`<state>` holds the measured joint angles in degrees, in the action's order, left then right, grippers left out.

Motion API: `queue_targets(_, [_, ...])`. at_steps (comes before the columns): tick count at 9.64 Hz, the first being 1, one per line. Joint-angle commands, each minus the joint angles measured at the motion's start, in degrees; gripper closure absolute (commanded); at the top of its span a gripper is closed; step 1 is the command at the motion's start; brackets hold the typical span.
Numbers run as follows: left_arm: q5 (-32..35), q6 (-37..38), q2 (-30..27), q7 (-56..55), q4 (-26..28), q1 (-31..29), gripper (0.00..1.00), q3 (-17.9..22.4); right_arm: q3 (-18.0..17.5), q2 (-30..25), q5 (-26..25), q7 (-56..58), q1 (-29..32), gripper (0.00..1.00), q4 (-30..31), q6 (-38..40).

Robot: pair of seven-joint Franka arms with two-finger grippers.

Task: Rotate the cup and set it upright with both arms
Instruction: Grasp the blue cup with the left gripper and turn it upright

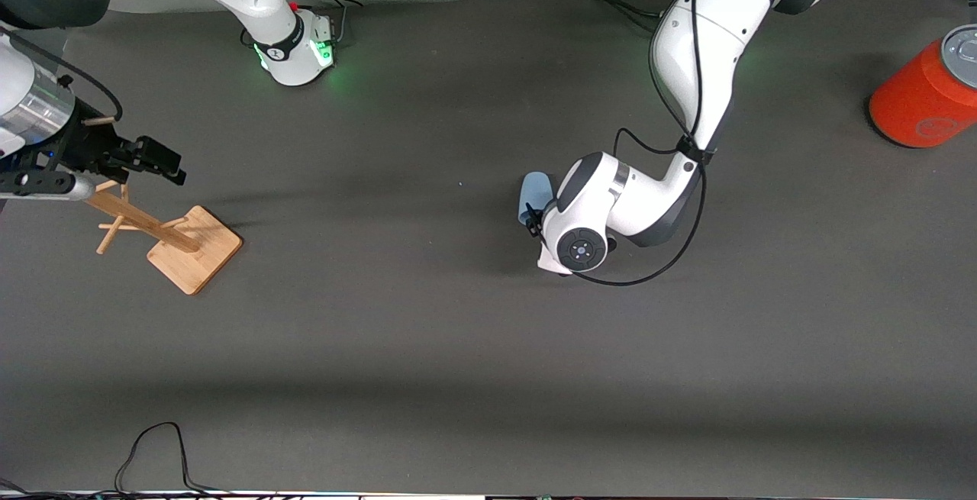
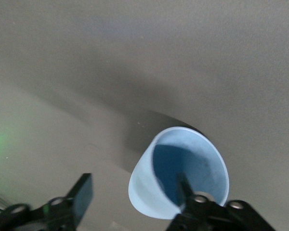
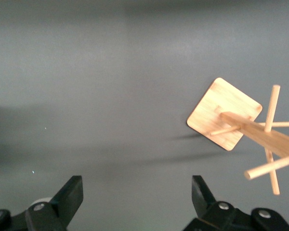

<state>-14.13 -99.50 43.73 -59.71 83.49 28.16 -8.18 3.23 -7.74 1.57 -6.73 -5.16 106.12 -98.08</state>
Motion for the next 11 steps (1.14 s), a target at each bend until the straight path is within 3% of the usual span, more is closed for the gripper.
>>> queue_targets(1, [-0.2,0.4,1.2,0.7,-0.6,1.9,0.68,0.3,-0.8,-3.7,1.2,1.5,2.1,0.00,3.1,0.8])
queue_targets(3, [-0.6,0.3,1.7,0.6,-0.5,2.8,0.79,0.2,-3.0,-3.8,1.2,4.0,5.0,0.00,3.0,1.2])
queue_targets(4, [-0.7,0.2,2.0,0.6,-0.6,2.9,0.88,0.0,-5.1,-3.9,1.2,4.0,6.7,0.00,3.0,1.2])
queue_targets(5, [-0.7,0.1,2.1,0.6,-0.7,2.9,1.00,-0.4,-4.9,-3.9,1.2,3.9,6.6,0.00,3.0,0.4])
queue_targets(9, [1.1,0.8,0.7,2.5,-3.2,3.0,1.00,-1.2,-4.9,-3.2,1.1,4.0,6.3,0.00,2.9,-1.1])
queue_targets(11, [8.3,0.6,-2.6,2.5,-6.3,3.7,1.00,-2.1,-5.1,-3.7,1.1,4.0,6.3,0.00,2.8,-1.5])
